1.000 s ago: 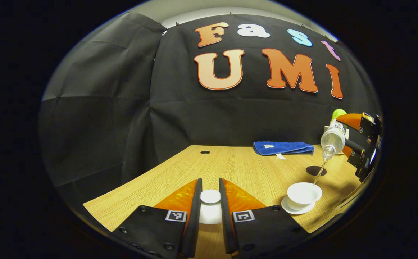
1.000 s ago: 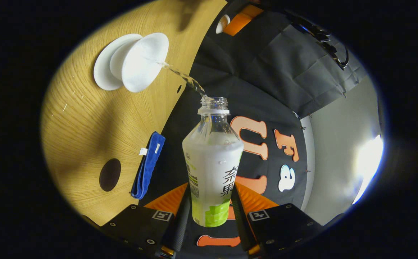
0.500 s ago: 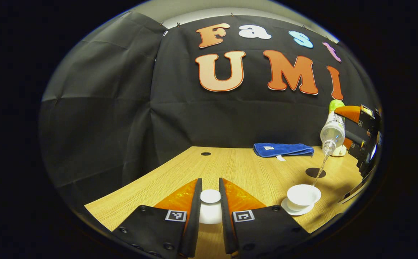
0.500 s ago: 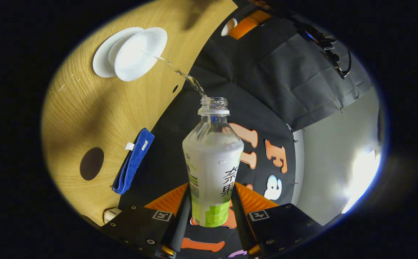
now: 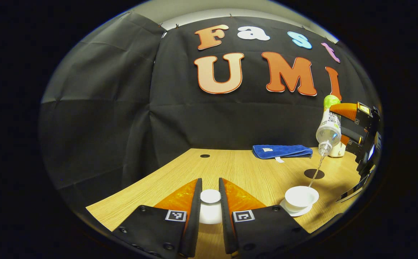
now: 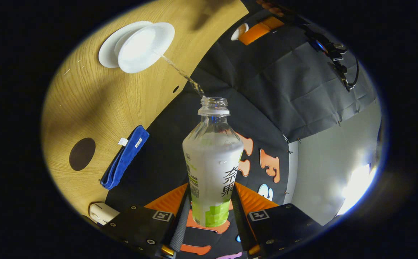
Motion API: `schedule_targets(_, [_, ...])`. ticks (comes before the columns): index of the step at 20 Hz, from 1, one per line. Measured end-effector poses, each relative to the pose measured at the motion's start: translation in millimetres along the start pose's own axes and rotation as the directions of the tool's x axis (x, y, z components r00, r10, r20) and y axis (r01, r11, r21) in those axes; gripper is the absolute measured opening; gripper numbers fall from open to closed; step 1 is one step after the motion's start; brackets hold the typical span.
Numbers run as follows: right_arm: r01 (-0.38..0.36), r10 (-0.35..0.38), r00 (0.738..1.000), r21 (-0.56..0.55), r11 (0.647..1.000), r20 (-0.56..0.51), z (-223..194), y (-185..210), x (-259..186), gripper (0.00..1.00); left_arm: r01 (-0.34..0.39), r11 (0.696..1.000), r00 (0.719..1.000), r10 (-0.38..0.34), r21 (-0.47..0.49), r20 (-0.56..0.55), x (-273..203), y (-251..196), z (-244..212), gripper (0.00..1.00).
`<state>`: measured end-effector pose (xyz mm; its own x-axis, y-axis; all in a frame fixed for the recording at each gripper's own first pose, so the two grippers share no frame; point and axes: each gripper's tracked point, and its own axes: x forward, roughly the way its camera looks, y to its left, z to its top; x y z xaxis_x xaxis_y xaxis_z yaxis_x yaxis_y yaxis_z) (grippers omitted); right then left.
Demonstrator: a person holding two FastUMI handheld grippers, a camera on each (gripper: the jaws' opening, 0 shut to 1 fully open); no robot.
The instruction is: Open the teacup lid with one hand, grasp the water bottle and pour water into the teacup with the other hand; after pouring, place the water bottle on the coaster and then close the teacup lid.
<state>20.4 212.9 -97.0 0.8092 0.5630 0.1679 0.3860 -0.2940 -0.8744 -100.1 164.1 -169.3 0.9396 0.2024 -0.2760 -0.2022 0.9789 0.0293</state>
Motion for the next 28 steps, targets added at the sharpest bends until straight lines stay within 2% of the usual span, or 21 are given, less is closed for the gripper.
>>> schedule_targets(5, [-0.011,0.011,1.000,-0.022,1.000,0.023,4.7,0.3,-1.7,0.62,0.008,1.000,1.000,-0.008,0.007,-0.014,1.4,-2.9,-4.3,0.33])
schedule_targets(10, [-0.030,0.032,0.997,-0.021,0.999,0.074,29.1,15.9,-4.8,0.62,0.016,1.000,1.000,-0.016,0.020,-0.010,0.2,-8.8,-4.6,0.33])
schedule_targets(13, [-0.085,0.083,0.992,0.020,0.996,0.089,41.5,34.1,-6.6,0.62,0.031,0.999,1.000,-0.031,0.016,-0.007,0.3,-18.4,-4.1,0.33])
schedule_targets(16, [-0.092,0.088,0.993,0.044,0.995,0.084,49.0,37.0,-5.9,0.62,0.050,0.999,0.999,-0.050,0.010,-0.015,-1.1,-27.6,-5.7,0.33])
schedule_targets(18, [-0.107,0.100,0.993,0.105,0.989,0.069,48.8,42.2,-6.0,0.62,0.051,0.999,0.999,-0.051,0.007,-0.009,-2.4,-28.0,-2.2,0.33])
schedule_targets(20, [-0.136,0.128,0.991,0.207,0.969,0.050,46.6,49.8,-6.2,0.62,0.053,0.999,0.999,-0.053,0.007,-0.004,-2.5,-30.7,0.9,0.33])
schedule_targets(22, [-0.149,0.144,0.989,0.346,0.926,0.039,46.0,50.3,-6.6,0.62,0.058,0.998,0.998,-0.058,0.007,0.000,-1.5,-34.7,2.8,0.33])
schedule_targets(24, [-0.101,0.092,0.995,0.467,0.878,0.041,46.8,39.1,-4.3,0.63,0.069,0.998,0.998,-0.069,-0.001,0.002,-0.2,-39.9,4.4,0.33])
schedule_targets(26, [-0.048,0.053,0.999,0.538,0.842,0.006,35.6,25.3,-0.5,0.62,0.080,0.997,0.997,-0.080,-0.011,0.001,0.7,-45.6,3.6,0.33])
schedule_targets(28, [-0.005,0.033,0.999,0.623,0.782,-0.033,23.2,22.9,6.0,0.63,0.080,0.997,0.997,-0.080,-0.019,0.002,2.1,-47.5,4.1,0.33])
